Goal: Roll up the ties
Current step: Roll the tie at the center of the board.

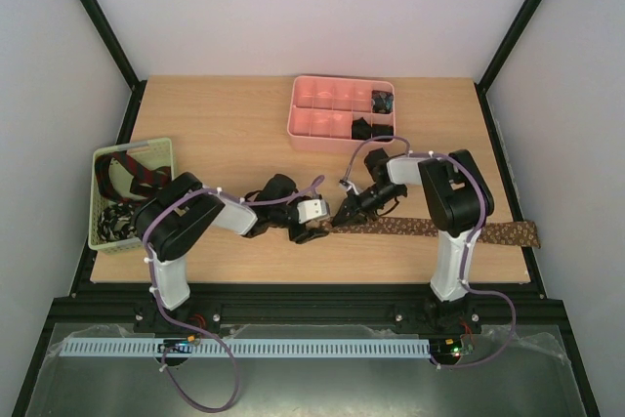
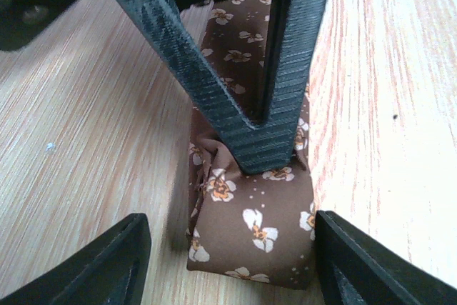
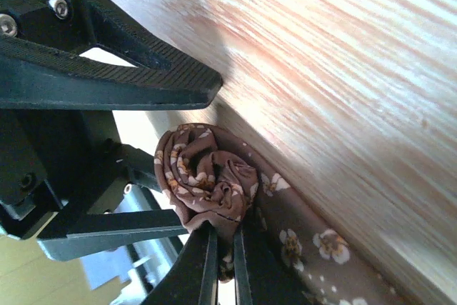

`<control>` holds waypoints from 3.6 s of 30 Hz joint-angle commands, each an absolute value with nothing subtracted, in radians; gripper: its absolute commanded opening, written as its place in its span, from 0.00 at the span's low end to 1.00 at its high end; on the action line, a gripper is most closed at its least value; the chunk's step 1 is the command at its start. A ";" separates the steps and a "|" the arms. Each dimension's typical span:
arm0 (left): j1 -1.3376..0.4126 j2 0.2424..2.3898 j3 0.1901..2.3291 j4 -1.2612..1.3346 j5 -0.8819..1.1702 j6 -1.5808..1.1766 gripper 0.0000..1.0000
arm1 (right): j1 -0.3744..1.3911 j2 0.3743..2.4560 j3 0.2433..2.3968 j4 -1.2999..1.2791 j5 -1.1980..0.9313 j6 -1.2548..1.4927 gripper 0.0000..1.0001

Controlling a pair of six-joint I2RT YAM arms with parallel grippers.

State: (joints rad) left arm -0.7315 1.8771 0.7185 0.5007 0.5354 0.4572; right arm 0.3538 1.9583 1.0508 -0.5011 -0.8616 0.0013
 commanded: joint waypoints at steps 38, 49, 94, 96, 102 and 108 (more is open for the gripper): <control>-0.737 1.996 0.717 0.395 0.579 0.520 0.56 | 0.322 1.979 1.076 -0.630 -0.816 -0.074 0.01; -0.701 2.008 0.627 0.679 0.705 0.374 0.74 | 0.322 2.031 1.008 -0.530 -0.689 -0.069 0.01; -0.738 1.861 0.659 0.506 0.561 0.451 0.71 | 0.336 1.994 1.127 -0.736 -0.726 -0.082 0.01; -0.738 1.859 0.655 0.542 0.594 0.459 0.77 | 0.327 1.995 1.114 -0.732 -0.738 -0.094 0.01; -0.755 1.988 0.758 0.554 0.578 0.449 0.88 | 0.309 1.999 1.122 -0.738 -0.790 -0.099 0.01; -0.788 2.076 0.829 0.522 0.584 0.493 0.86 | 0.308 1.985 1.139 -0.736 -0.861 -0.076 0.01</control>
